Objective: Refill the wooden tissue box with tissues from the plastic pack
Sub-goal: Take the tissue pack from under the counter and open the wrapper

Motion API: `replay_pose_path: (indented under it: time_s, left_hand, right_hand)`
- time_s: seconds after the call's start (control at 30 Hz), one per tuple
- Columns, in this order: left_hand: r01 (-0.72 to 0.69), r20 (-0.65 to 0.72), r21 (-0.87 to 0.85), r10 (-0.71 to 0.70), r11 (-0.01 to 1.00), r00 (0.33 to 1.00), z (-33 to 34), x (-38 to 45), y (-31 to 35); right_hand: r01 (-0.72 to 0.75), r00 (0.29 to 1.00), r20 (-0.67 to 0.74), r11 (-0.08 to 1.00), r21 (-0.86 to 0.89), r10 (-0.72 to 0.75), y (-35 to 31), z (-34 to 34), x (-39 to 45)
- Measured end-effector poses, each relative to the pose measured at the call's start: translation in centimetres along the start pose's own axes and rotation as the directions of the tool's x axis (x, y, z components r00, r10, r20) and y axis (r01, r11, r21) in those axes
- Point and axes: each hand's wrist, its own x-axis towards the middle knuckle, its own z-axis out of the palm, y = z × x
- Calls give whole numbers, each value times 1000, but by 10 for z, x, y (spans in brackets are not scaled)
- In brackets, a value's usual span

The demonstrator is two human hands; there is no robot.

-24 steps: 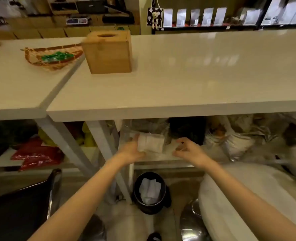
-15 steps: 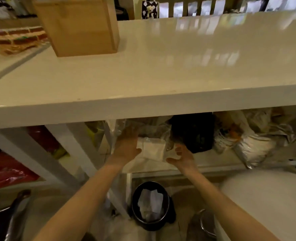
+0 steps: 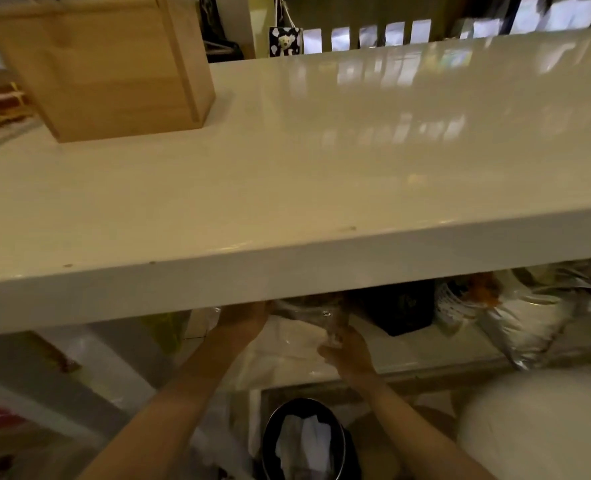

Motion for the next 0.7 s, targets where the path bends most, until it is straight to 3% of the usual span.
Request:
replay_pose_path:
  time_s: [0.1, 0.33, 0.43, 0.53, 0.7]
  left_hand:
    - [-80, 51, 61, 77, 995, 996, -11, -10, 3]
    - [-272, 25, 138, 271, 952, 962, -58, -62, 32]
    - [-279, 77, 170, 269, 945, 960, -87, -91, 55]
    - [-310, 123, 142, 294, 940, 948, -116, -120, 79]
    - [-388, 56, 65, 385, 919, 921, -174, -163, 123]
  right_hand:
    - [39, 999, 6, 998, -49, -39, -5, -6, -13]
    - [69, 996, 61, 996, -49, -66, -21, -49, -65]
    - [103, 992, 82, 991, -81, -96, -33, -79, -100]
    - [123, 988, 103, 986, -113, -112, -50, -114, -147]
    - [213, 971, 150, 961, -177, -188, -86, -174, -218]
